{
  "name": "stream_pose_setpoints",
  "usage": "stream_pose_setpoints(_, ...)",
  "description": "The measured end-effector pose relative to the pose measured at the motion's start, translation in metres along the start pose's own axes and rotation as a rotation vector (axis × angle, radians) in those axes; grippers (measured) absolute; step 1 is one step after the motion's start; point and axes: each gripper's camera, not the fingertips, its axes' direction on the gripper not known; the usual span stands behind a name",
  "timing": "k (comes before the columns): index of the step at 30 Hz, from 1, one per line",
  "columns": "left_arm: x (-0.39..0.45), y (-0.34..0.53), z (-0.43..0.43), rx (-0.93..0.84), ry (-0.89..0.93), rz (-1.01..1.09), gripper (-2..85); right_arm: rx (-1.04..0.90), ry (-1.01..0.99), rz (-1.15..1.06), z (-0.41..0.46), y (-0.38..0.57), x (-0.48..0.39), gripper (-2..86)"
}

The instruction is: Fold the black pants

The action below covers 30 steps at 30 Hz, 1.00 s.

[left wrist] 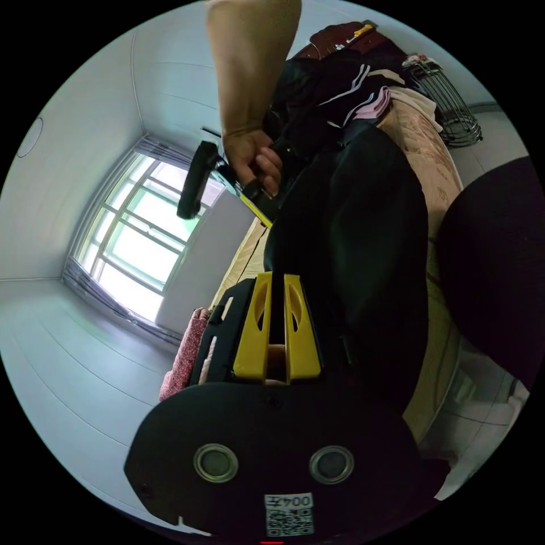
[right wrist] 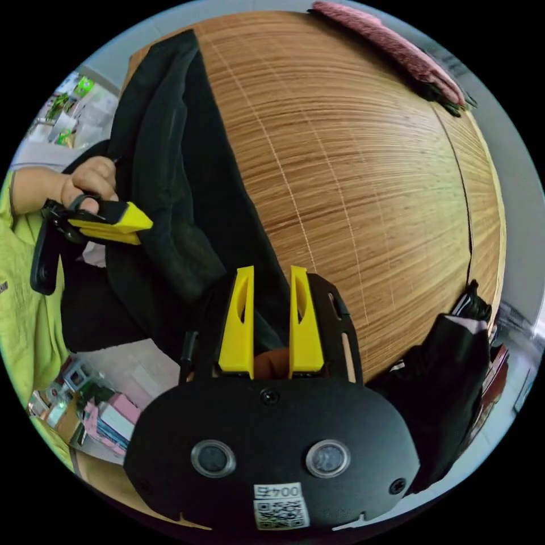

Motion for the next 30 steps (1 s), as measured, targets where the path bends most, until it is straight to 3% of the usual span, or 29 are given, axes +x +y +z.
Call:
stream_pose_setpoints(8,-0.02,0.0,-0.01,0.02,-0.012,-0.06,0.8,-0.034,-0.201,-0.016,0.018,-0.011,0.015,4.4)
stream_pose_setpoints(13,-0.071,0.012,-0.033,0.05,-0.055,-0.226,0.6,0.079,-0.003,-0.201,-0.049,0.03,-0.03,3.6)
stream_pose_setpoints(16,-0.072,0.016,-0.023,0.013,-0.003,-0.228,0.6,0.053,-0.046,-0.021,-0.025,0.041,0.008,3.7)
stream_pose_setpoints(18,-0.069,0.016,-0.017,-0.003,0.002,-0.207,0.6,0.019,0.059,0.042,-0.015,0.039,0.011,3.6)
stream_pose_setpoints(20,-0.072,0.018,-0.004,-0.052,0.064,-0.223,0.6,0.019,0.124,0.254,0.0,0.04,0.025,4.0)
stream_pose_setpoints(24,-0.088,0.038,0.042,-0.227,0.223,-0.338,0.6,0.029,0.24,0.448,0.002,0.073,0.03,5.1)
stream_pose_setpoints(27,-0.119,0.053,0.061,-0.275,0.242,-0.45,0.5,0.259,0.258,0.806,-0.046,0.178,0.051,5.0)
stream_pose_setpoints(30,-0.142,0.068,0.089,-0.343,0.27,-0.492,0.4,0.487,0.008,1.177,-0.037,0.333,0.064,6.1)
